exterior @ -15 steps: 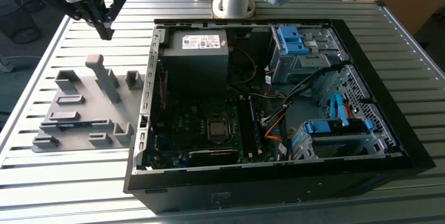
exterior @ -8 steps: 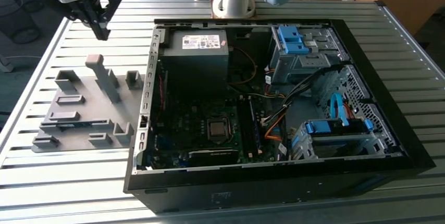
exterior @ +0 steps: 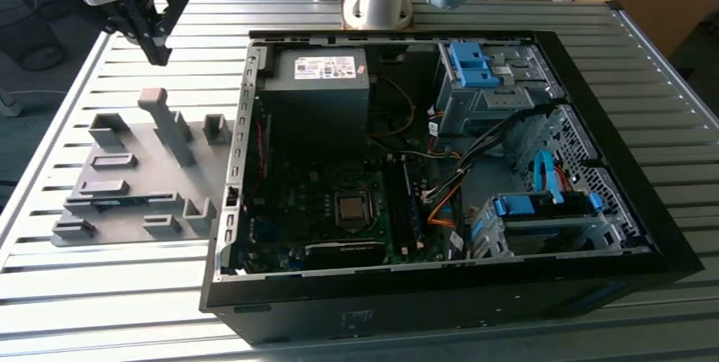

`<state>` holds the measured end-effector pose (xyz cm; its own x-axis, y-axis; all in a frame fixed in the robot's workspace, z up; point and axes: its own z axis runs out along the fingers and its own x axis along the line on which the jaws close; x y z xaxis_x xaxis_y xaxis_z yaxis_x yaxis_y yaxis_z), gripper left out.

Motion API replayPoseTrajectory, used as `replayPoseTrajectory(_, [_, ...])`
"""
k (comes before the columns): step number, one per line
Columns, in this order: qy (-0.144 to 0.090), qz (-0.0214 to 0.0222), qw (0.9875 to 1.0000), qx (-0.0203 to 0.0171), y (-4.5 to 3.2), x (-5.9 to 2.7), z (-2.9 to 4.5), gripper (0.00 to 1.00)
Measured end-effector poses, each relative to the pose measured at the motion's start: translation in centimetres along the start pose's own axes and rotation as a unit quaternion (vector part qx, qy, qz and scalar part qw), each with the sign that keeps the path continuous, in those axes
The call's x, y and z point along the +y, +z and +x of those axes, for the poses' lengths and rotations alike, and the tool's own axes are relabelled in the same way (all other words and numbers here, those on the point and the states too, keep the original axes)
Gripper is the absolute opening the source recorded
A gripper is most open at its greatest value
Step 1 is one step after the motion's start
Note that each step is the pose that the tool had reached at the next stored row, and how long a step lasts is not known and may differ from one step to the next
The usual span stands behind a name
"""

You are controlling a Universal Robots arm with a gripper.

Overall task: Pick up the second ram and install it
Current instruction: 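Reach for the second ram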

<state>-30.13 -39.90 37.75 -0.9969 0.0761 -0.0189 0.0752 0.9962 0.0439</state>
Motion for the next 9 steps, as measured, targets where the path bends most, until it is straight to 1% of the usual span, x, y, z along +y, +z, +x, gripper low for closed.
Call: replayPoseTrajectory(9, [0.000, 0.0000, 1.0000, 0.0000, 0.00, -0.01, 0.06, 0.11])
